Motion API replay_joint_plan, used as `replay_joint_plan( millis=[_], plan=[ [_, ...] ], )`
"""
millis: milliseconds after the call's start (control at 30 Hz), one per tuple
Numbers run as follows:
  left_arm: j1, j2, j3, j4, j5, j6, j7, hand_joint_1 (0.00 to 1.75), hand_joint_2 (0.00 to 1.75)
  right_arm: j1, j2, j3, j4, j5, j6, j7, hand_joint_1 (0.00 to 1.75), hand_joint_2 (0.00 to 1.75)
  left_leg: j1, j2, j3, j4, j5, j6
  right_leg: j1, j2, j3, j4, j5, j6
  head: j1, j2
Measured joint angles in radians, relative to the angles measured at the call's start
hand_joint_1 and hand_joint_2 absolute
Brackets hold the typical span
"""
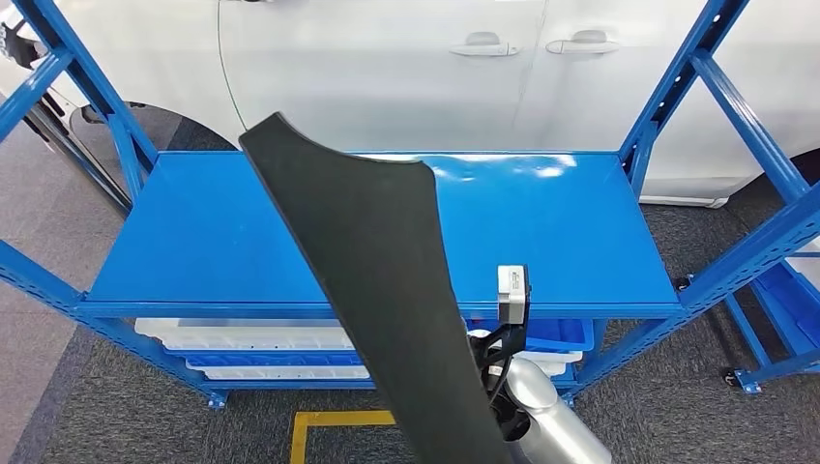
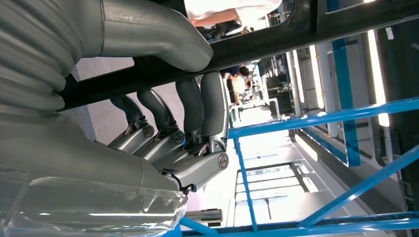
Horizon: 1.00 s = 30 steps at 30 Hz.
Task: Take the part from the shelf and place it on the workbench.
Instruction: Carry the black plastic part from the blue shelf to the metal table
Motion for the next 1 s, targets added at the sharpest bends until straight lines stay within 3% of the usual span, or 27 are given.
replay_joint_plan(
  millis=[100,167,267,300,333,400,433,467,500,533,567,633,667,767,800,833,933,967,1000],
  plan=[
    [-0.001,-0.001,0.000,0.000,0.000,-0.001,0.000,0.00,1.75,-0.003,0.000,0.000,0.000,-0.002,0.001,0.006,1.64,1.75,0.000,-0.001,-0.021,0.018,0.004,-0.007,0.001,0.000,0.122,-0.182,0.065,-0.007,0.000,0.000],
    [-0.001,-0.001,0.000,0.000,0.000,-0.001,-0.001,0.00,1.75,-0.005,0.000,0.000,-0.001,-0.005,0.003,0.011,1.64,1.75,-0.003,-0.002,-0.030,0.028,0.008,-0.016,0.006,0.001,0.158,-0.250,0.078,-0.018,0.000,0.000],
    [-0.001,0.000,0.000,0.000,0.000,-0.001,-0.002,0.00,1.75,-0.006,0.002,0.000,-0.003,-0.011,0.006,0.014,1.64,1.75,-0.003,-0.002,-0.041,0.037,0.014,-0.035,0.006,0.001,0.148,-0.259,0.089,-0.039,0.000,0.000],
    [-0.001,0.001,0.001,0.000,0.000,-0.001,-0.002,0.00,1.75,-0.006,0.003,0.000,-0.003,-0.012,0.007,0.014,1.64,1.75,-0.002,-0.002,-0.051,0.058,-0.002,-0.042,0.004,-0.001,0.143,-0.261,0.096,-0.047,0.000,0.000],
    [-0.001,0.001,0.001,0.000,0.000,-0.001,-0.002,0.00,1.75,-0.006,0.003,0.000,-0.003,-0.013,0.008,0.015,1.64,1.75,0.000,-0.002,-0.066,0.096,-0.032,-0.048,0.002,-0.002,0.137,-0.263,0.103,-0.054,0.000,0.000],
    [0.000,0.001,0.000,0.000,0.000,-0.001,-0.002,0.00,1.75,-0.006,0.005,0.000,-0.003,-0.013,0.009,0.015,1.64,1.75,0.004,-0.002,-0.105,0.214,-0.119,-0.058,0.003,-0.003,0.120,-0.263,0.116,-0.060,0.000,0.000],
    [-0.001,0.001,0.000,0.000,0.000,-0.001,-0.002,0.00,1.75,-0.005,0.005,0.000,-0.003,-0.013,0.010,0.015,1.64,1.75,0.006,-0.001,-0.119,0.269,-0.151,-0.062,0.003,-0.004,0.111,-0.262,0.123,-0.061,0.000,0.000],
    [-0.001,0.001,0.000,0.000,-0.001,-0.001,-0.002,0.00,1.75,-0.004,0.005,0.000,-0.003,-0.013,0.010,0.015,1.64,1.75,0.007,-0.001,-0.123,0.304,-0.166,-0.064,0.004,-0.004,0.102,-0.262,0.130,-0.060,0.000,0.000],
    [-0.001,0.001,0.001,0.000,-0.002,-0.001,-0.002,0.00,1.75,-0.003,0.005,0.000,-0.003,-0.013,0.010,0.015,1.64,1.75,0.008,-0.001,-0.108,0.302,-0.158,-0.064,0.004,-0.004,0.093,-0.262,0.137,-0.059,0.000,0.000],
    [-0.001,0.001,0.001,0.000,-0.004,-0.001,-0.002,0.00,1.75,-0.003,0.005,0.000,-0.003,-0.013,0.010,0.016,1.64,1.75,0.008,-0.001,-0.075,0.263,-0.136,-0.063,0.004,-0.004,0.085,-0.261,0.143,-0.058,0.000,0.000],
    [-0.001,0.001,0.001,0.000,-0.006,-0.001,-0.002,0.00,1.75,-0.003,0.005,0.000,-0.003,-0.013,0.010,0.016,1.64,1.75,0.008,-0.002,-0.025,0.193,-0.108,-0.058,0.004,-0.003,0.080,-0.261,0.149,-0.056,0.000,0.000],
    [-0.004,0.002,0.001,0.000,-0.006,-0.001,-0.003,0.00,1.75,-0.003,0.005,0.000,-0.004,-0.015,0.012,0.016,1.64,1.75,0.004,-0.002,0.065,0.050,-0.081,-0.046,0.005,-0.003,0.072,-0.263,0.161,-0.048,0.000,0.000],
    [-0.005,0.002,0.001,0.000,-0.006,-0.001,-0.003,0.00,1.75,-0.003,0.005,0.000,-0.004,-0.016,0.014,0.016,1.64,1.75,0.000,-0.003,0.087,0.010,-0.078,-0.040,0.004,-0.003,0.070,-0.264,0.167,-0.042,0.000,0.000],
    [-0.005,0.002,0.001,0.000,-0.006,-0.002,-0.003,0.00,1.75,-0.004,0.005,0.000,-0.004,-0.021,0.016,0.016,1.64,1.75,-0.004,-0.002,0.086,-0.013,-0.063,-0.022,0.001,-0.003,0.069,-0.270,0.183,-0.022,0.000,0.000],
    [-0.006,0.002,0.001,0.000,-0.006,-0.002,-0.003,0.00,1.75,-0.005,0.005,0.000,-0.004,-0.023,0.016,0.016,1.64,1.75,-0.002,0.000,0.083,-0.019,-0.053,-0.015,0.002,-0.002,0.065,-0.264,0.174,-0.017,0.000,0.000],
    [-0.007,0.002,0.001,0.000,-0.006,-0.002,-0.002,0.00,1.75,-0.006,0.005,0.000,-0.004,-0.025,0.016,0.017,1.64,1.75,0.001,0.002,0.077,-0.025,-0.042,-0.007,0.002,-0.001,0.055,-0.240,0.147,-0.013,0.000,0.000],
    [-0.006,0.001,0.001,0.000,-0.006,-0.001,-0.001,0.00,1.75,-0.006,0.005,0.000,-0.003,-0.032,0.017,0.021,1.64,1.75,0.001,0.005,0.046,-0.026,-0.015,0.003,0.002,0.000,0.000,-0.069,0.019,-0.007,0.000,0.000],
    [-0.005,0.001,0.001,0.000,-0.005,-0.001,-0.001,0.00,1.75,-0.006,0.005,0.000,-0.003,-0.033,0.016,0.022,1.64,1.75,0.001,0.005,0.033,-0.023,-0.008,0.003,0.001,0.000,-0.009,-0.020,0.000,-0.004,0.000,0.000],
    [-0.004,0.001,0.001,0.000,-0.003,-0.001,-0.001,0.00,1.75,-0.005,0.005,0.000,-0.003,-0.034,0.016,0.023,1.64,1.75,0.001,0.005,0.020,-0.017,-0.003,0.002,0.001,0.000,-0.003,-0.004,0.002,-0.003,0.000,0.000]
  ],
)
